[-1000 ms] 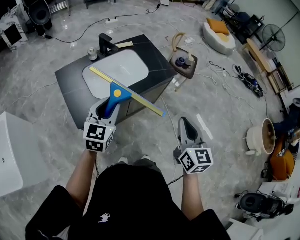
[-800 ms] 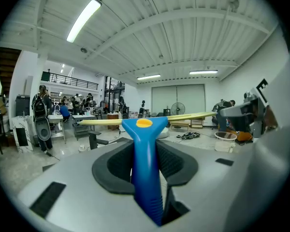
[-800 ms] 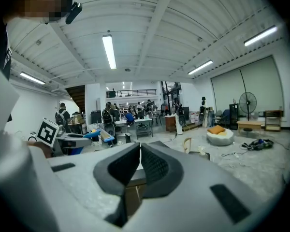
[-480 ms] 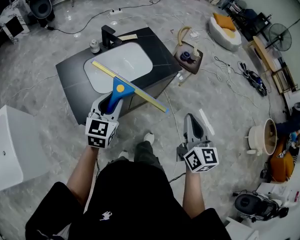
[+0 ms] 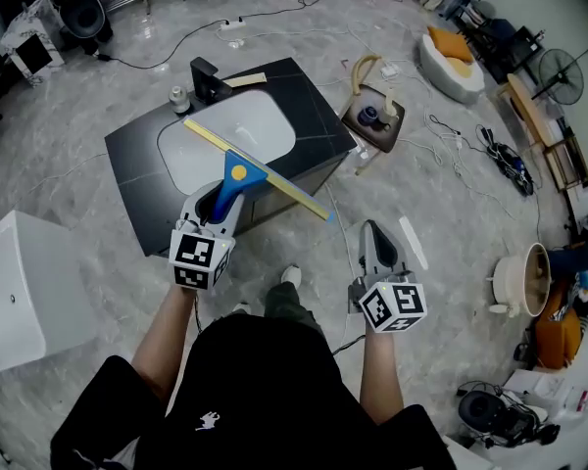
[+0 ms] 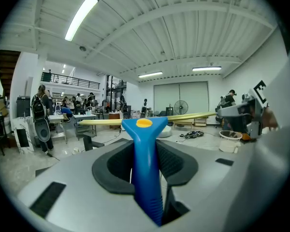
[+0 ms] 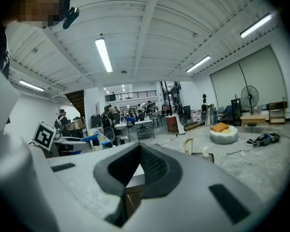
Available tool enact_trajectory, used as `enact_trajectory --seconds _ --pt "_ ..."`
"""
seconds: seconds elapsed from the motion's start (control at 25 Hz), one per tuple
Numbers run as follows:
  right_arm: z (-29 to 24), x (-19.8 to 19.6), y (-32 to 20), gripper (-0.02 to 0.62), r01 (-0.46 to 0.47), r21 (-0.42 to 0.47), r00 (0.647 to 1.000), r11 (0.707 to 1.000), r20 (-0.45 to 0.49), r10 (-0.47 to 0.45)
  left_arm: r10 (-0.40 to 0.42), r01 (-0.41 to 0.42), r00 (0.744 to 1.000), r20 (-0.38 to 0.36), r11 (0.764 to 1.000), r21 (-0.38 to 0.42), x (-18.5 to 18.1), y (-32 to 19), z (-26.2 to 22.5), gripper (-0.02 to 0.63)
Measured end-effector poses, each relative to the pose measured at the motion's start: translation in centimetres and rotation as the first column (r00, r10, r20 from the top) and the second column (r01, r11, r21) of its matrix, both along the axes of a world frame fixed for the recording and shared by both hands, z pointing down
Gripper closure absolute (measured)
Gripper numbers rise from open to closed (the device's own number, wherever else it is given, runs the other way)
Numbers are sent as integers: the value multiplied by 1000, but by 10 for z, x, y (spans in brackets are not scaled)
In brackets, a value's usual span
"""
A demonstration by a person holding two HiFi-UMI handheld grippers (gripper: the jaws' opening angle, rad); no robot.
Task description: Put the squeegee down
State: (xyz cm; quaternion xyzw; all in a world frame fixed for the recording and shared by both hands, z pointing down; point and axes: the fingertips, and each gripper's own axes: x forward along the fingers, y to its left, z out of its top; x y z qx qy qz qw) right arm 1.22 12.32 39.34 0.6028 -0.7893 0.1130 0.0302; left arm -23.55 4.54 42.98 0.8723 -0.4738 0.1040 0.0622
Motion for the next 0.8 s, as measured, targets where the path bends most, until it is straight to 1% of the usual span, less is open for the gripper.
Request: enact_trajectory --seconds 0.2,0.36,0.56,0.8 --pt "0 26 -37 594 24 0 1000 1000 5 -24 -13 13 1000 10 1000 0 27 -31 -4 476" --pt "0 52 -62 594 26 3 1000 1000 13 -26 -22 22 1000 19 1000 9 51 -55 -6 476" --pt "6 77 -88 594 39 -9 999 999 28 -39 -33 33 999 42 999 10 75 -77 -8 476" --pt "10 101 -118 594 80 -10 996 997 48 -80 -47 47 997 66 999 9 102 -98 -7 476"
